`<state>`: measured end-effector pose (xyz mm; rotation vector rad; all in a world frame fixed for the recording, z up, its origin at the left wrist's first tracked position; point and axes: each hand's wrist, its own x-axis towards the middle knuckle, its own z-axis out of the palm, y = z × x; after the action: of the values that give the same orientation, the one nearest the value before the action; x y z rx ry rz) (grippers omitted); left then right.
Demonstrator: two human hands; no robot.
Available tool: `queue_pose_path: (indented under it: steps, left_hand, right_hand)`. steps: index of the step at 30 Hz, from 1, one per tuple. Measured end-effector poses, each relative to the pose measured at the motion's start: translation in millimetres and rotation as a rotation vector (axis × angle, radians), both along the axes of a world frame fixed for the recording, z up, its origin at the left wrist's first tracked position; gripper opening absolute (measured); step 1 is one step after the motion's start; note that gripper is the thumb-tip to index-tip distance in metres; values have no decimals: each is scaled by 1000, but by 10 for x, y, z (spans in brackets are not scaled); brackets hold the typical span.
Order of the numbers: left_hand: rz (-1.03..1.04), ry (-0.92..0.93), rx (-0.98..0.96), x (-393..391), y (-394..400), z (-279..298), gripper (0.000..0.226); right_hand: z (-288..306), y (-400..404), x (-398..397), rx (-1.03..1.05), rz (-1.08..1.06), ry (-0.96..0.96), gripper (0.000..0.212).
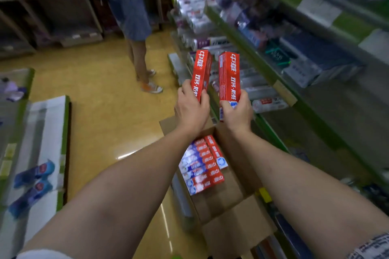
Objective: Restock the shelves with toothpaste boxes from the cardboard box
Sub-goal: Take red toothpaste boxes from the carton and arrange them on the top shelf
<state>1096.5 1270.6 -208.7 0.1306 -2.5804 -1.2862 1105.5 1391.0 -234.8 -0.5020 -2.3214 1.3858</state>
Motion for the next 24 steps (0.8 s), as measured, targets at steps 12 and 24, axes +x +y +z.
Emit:
queue_pose_path:
  steps: [12,24]
  left_hand:
    - [-219,400,214,400,-53,1671,39]
    - [-489,638,318,1220,259,2844,36]
  right_hand:
    - [1825,37,634,154,-156,396,52]
    - [3103,425,1858,389,-362,617,51]
